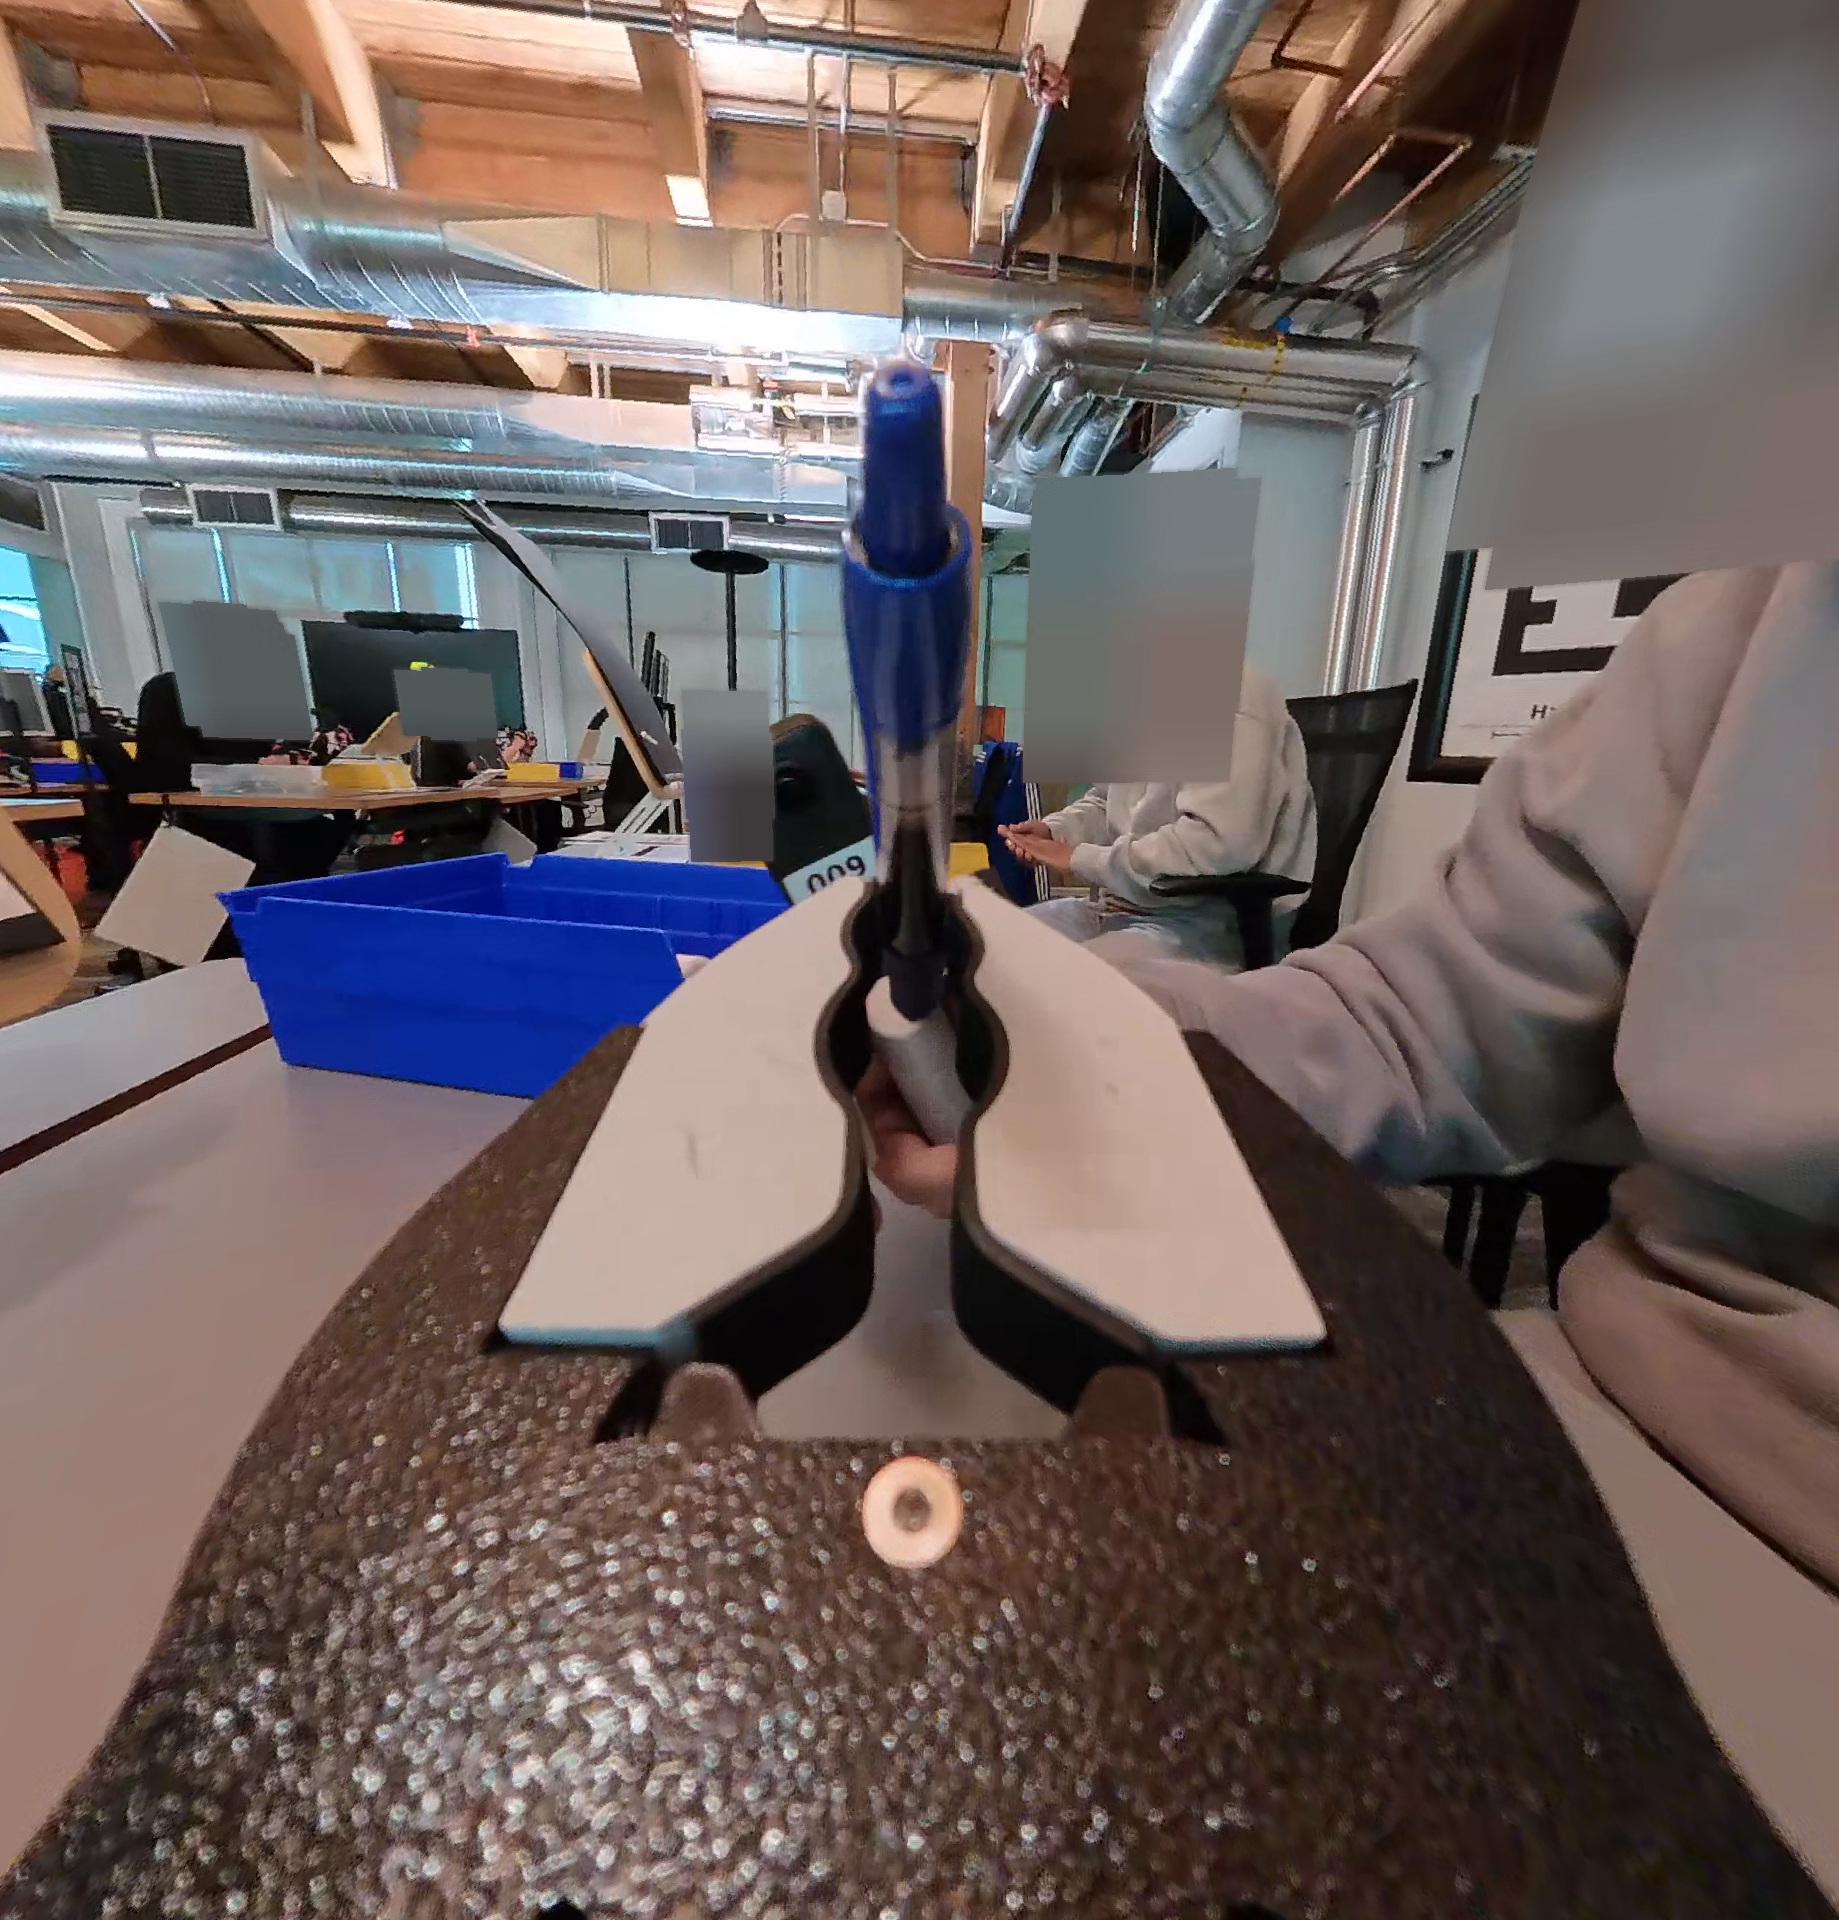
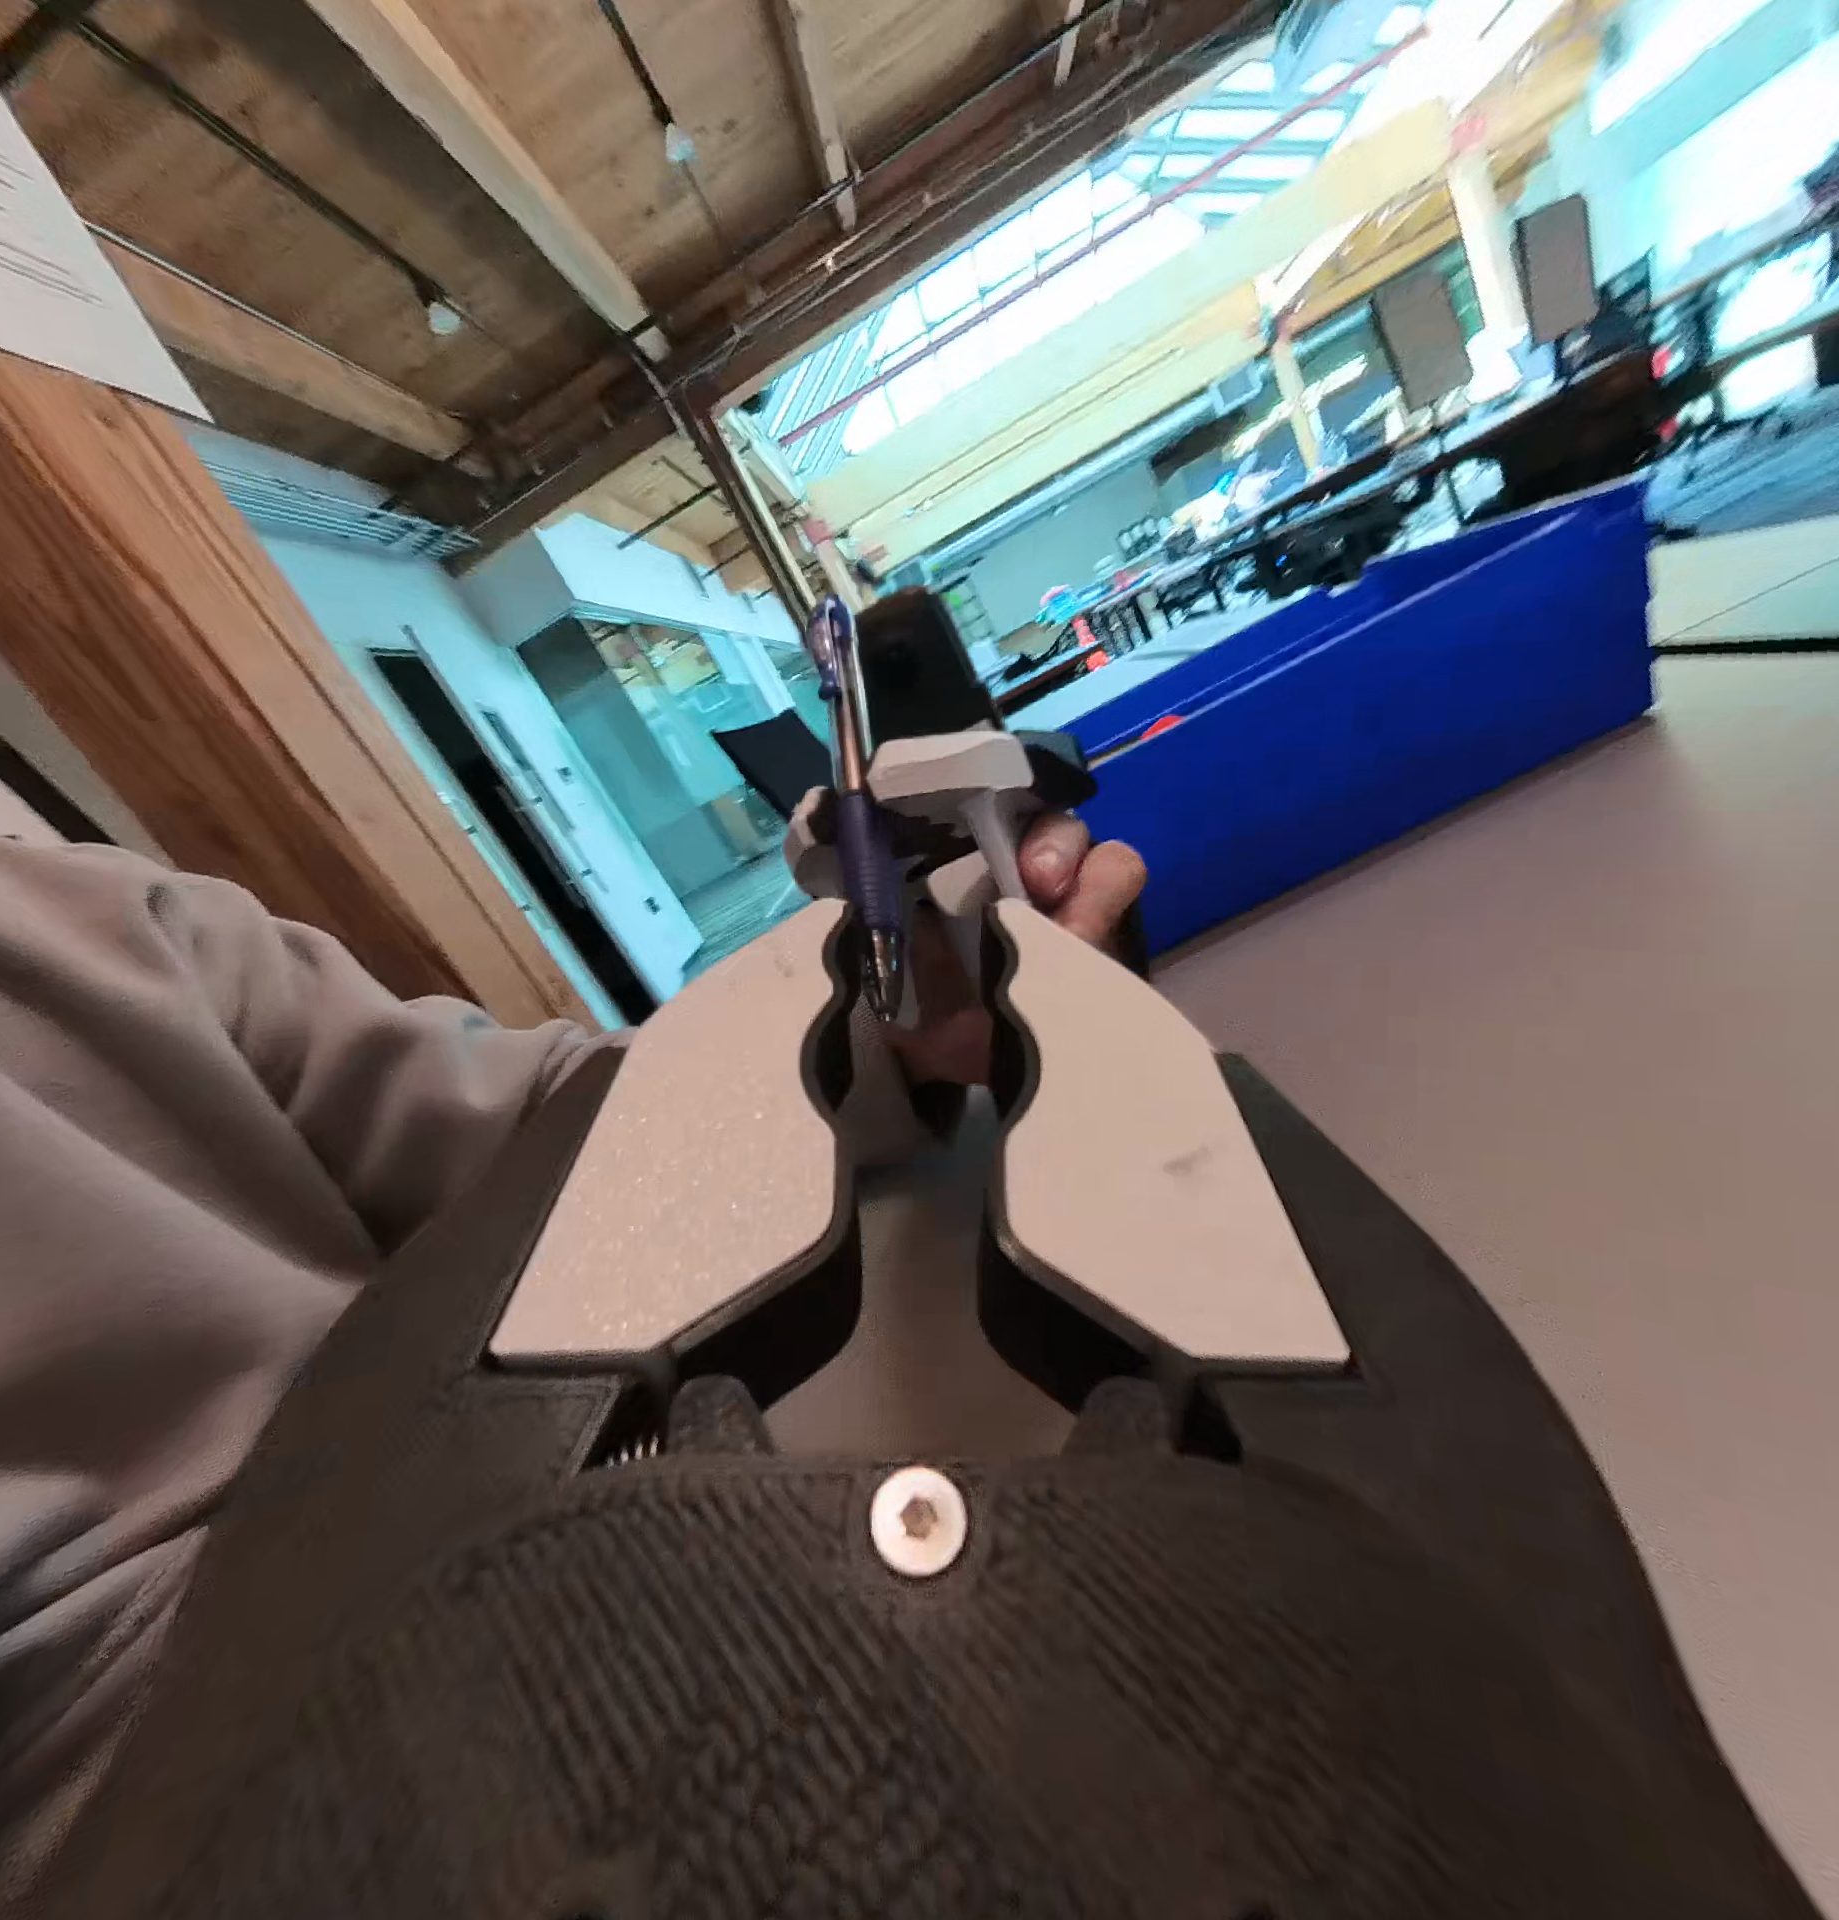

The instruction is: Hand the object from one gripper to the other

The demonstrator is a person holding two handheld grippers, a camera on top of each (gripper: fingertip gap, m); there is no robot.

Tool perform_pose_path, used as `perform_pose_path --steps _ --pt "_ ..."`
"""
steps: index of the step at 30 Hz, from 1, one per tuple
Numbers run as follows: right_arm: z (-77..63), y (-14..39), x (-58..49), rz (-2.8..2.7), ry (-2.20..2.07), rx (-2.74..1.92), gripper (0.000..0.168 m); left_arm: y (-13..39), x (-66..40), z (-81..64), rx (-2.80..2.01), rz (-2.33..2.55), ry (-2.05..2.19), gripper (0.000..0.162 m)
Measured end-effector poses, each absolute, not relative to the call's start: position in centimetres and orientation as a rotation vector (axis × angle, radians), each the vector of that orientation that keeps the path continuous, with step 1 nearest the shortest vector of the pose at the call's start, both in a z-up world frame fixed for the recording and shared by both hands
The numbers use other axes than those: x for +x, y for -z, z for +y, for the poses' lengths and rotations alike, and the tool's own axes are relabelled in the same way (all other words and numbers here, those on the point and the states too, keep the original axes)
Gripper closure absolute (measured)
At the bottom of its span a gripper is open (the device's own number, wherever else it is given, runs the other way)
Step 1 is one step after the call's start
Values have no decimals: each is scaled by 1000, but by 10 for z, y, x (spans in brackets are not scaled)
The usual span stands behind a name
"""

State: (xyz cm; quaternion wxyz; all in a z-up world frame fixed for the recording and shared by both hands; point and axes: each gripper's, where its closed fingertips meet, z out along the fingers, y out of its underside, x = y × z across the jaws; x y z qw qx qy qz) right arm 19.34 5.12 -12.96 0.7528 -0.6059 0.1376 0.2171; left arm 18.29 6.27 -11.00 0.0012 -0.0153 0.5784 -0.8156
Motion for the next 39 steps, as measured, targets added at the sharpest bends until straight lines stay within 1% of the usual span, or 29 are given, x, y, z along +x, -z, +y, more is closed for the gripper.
perform_pose_path --steps 3,4,5,6,8,10,13,15,17,18,21,24,26,29,31,32,35,38,39 --pt "56 135 181 273 -579 -1361 146 113 180 59 -14 1835 2544 151" --pt "57 135 175 250 -609 -1363 149 113 178 58 4 1837 2544 151" --pt "58 134 172 239 -627 -1358 156 114 176 57 20 1847 2540 151" --pt "58 134 172 250 -641 -1354 157 115 175 56 32 1853 2529 151" --pt "58 135 170 250 -707 -1354 157 115 173 55 49 1855 2523 151" --pt "58 136 174 254 -674 -1365 157 116 178 55 2 1861 2507 151" --pt "57 136 199 292 -391 -1381 157 119 202 58 -244 1823 2456 148" --pt "49 138 225 320 -12 -1417 157 123 223 63 -481 1789 2425 132" --pt "39 140 241 283 344 -1487 157 126 233 66 -639 1793 2461 124" --pt "36 140 244 236 494 -1522 157 126 237 68 -707 1783 2492 122" --pt "38 140 240 56 821 -1588 157 128 244 72 -875 1754 2584 126" --pt "48 145 231 -117 999 -1627 157 132 247 73 -952 1767 2629 133" --pt "51 151 231 -133 1026 -1663 157 132 244 73 -927 1792 2658 147" --pt "52 168 235 -80 898 -1742 156 133 242 71 -839 1846 2559 152" --pt "53 170 234 -22 799 -1738 140 137 242 69 -759 1875 2420 152" --pt "53 167 236 10 780 -1718 138 137 241 68 -726 1890 2386 152" --pt "51 164 236 17 788 -1709 138 131 237 64 -692 1869 2371 152" --pt "53 167 233 -44 839 -1739 154 129 235 63 -643 1881 2313 152" --pt "53 168 234 -52 864 -1749 157 130 234 62 -617 1896 2285 152"
